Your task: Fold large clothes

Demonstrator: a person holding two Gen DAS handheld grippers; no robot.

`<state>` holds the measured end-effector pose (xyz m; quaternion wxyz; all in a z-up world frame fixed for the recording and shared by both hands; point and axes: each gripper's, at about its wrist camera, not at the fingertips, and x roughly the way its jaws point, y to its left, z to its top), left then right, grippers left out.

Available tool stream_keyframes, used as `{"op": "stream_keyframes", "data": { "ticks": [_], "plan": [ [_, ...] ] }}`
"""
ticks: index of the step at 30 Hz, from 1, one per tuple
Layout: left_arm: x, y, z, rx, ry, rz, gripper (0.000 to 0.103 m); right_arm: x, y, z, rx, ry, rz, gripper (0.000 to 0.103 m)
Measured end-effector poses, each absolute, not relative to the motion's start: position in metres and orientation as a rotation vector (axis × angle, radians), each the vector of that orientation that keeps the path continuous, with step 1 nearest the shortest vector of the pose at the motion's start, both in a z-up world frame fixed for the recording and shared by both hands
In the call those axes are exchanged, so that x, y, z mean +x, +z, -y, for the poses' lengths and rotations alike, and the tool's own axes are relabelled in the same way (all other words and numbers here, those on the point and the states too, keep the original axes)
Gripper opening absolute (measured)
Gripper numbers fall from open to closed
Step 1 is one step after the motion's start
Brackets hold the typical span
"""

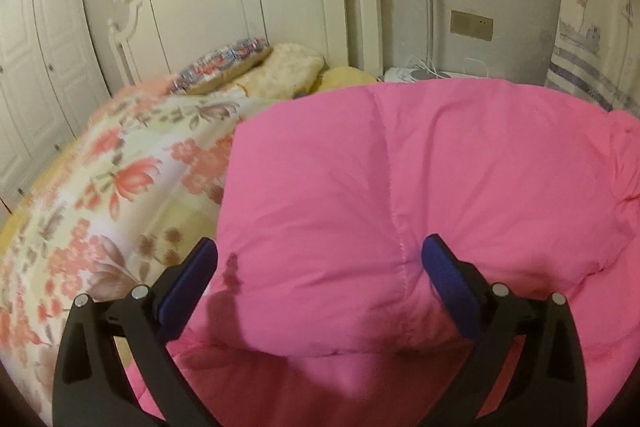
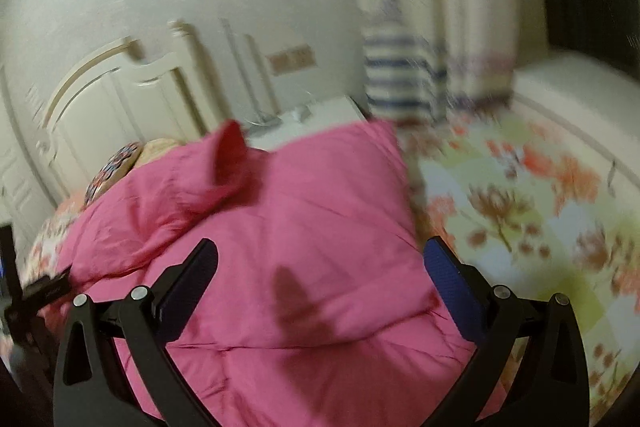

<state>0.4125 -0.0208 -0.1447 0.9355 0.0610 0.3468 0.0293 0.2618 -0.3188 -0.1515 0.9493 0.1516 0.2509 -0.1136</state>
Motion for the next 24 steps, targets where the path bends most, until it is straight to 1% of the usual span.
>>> {"op": "stream_keyframes", "data": {
  "ticks": [5, 10, 16, 19, 22, 23, 24],
  "plan": [
    [0.415, -0.143, 0.014, 0.086, 0.039, -0.722, 0.101, 0.283, -0.126, 0.276, 0.183, -0.111, -0.508, 0.099],
    [0.416, -0.144, 0.005, 0.014, 0.014, -0.740, 0.101, 0.358, -0.106, 0.223, -0.041, -0.055, -0.624, 0.099],
    [0.417, -0.145, 0.002, -0.010, 0.000, -0.746, 0.101, 0.436, -0.096, 0.196, -0.040, -0.080, -0.685, 0.099],
    [0.418, -0.146, -0.003, -0.045, -0.016, -0.758, 0.101, 0.460, -0.113, 0.202, -0.090, -0.180, -0.738, 0.099],
    [0.418, -0.146, -0.004, -0.059, -0.025, -0.756, 0.101, 0.481, -0.165, 0.224, -0.058, -0.176, -0.905, 0.099],
    [0.418, -0.146, -0.004, -0.057, -0.026, -0.754, 0.101, 0.480, -0.180, 0.234, 0.001, -0.123, -0.926, 0.099],
    [0.418, -0.146, -0.003, -0.054, -0.025, -0.755, 0.101, 0.476, -0.181, 0.239, 0.027, -0.106, -0.894, 0.099]
  ]
}}
